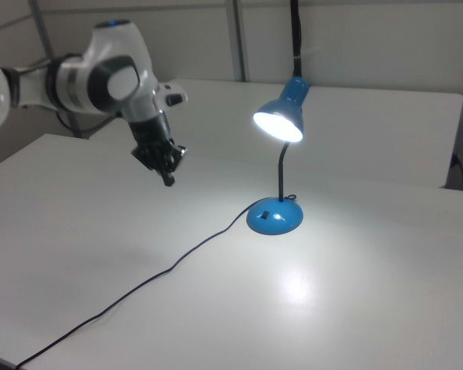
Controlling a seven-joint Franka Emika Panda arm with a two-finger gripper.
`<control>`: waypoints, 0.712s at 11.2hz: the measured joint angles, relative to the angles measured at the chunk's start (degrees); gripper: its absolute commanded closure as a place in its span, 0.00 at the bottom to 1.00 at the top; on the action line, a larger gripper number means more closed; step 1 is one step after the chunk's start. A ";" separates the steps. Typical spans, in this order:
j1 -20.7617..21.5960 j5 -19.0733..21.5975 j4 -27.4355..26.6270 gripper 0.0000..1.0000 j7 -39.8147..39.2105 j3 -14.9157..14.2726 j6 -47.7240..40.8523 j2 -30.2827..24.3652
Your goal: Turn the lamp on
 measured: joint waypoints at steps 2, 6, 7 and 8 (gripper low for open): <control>1.93 0.19 4.70 0.20 0.08 -0.04 -11.53 -2.14; 9.55 0.52 6.90 0.00 0.65 -5.79 -16.99 -4.80; 11.14 0.53 6.92 0.00 0.87 -7.45 -17.06 -5.03; 11.70 0.53 6.93 0.00 1.41 -8.14 -17.06 -5.16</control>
